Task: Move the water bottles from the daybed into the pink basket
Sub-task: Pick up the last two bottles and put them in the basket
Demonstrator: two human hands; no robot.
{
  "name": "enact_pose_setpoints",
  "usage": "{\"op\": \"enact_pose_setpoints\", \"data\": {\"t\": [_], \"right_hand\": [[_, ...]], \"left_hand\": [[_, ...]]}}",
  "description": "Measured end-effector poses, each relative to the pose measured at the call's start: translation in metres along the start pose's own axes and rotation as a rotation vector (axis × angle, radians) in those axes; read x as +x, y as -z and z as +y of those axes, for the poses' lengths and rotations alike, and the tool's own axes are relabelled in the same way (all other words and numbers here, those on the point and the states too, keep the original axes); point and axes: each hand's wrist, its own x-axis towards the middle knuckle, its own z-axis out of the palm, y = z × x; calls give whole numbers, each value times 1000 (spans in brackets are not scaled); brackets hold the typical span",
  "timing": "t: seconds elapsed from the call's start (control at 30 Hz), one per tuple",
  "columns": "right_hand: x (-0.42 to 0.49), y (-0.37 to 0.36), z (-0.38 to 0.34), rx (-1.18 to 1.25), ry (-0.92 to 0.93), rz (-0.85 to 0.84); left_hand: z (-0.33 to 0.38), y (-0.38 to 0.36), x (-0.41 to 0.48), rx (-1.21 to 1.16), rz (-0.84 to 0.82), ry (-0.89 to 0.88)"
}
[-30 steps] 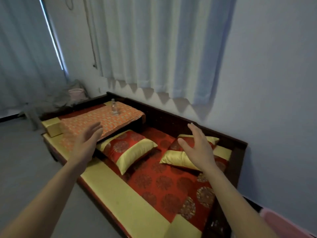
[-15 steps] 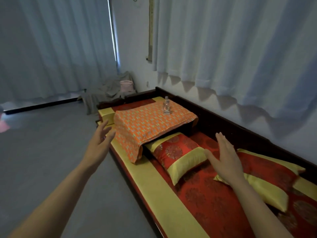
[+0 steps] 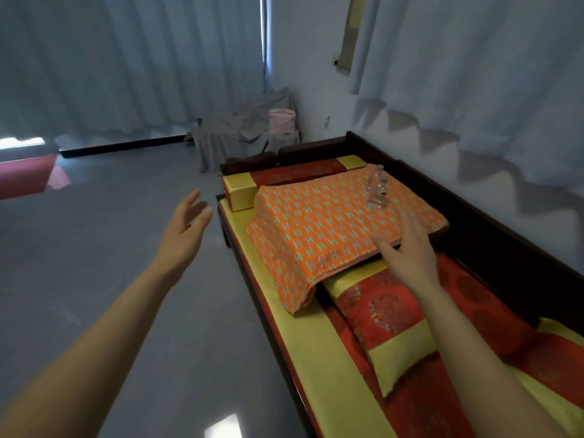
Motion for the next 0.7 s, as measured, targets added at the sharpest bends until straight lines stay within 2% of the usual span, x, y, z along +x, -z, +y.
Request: {"op": "enact_pose_setpoints", "data": {"t": [0.27,0.47,0.7], "right_hand": [[114,-98,-39,-10,-14,68],[189,-165,-51,-7,-104,161],[237,-197,-32,-63,-283,227]], "left_hand": [[-49,15,161,34,-64,-30],[-71,11,304,47,-210,-62],[-89,-67,429,-25,-371,-50]]}}
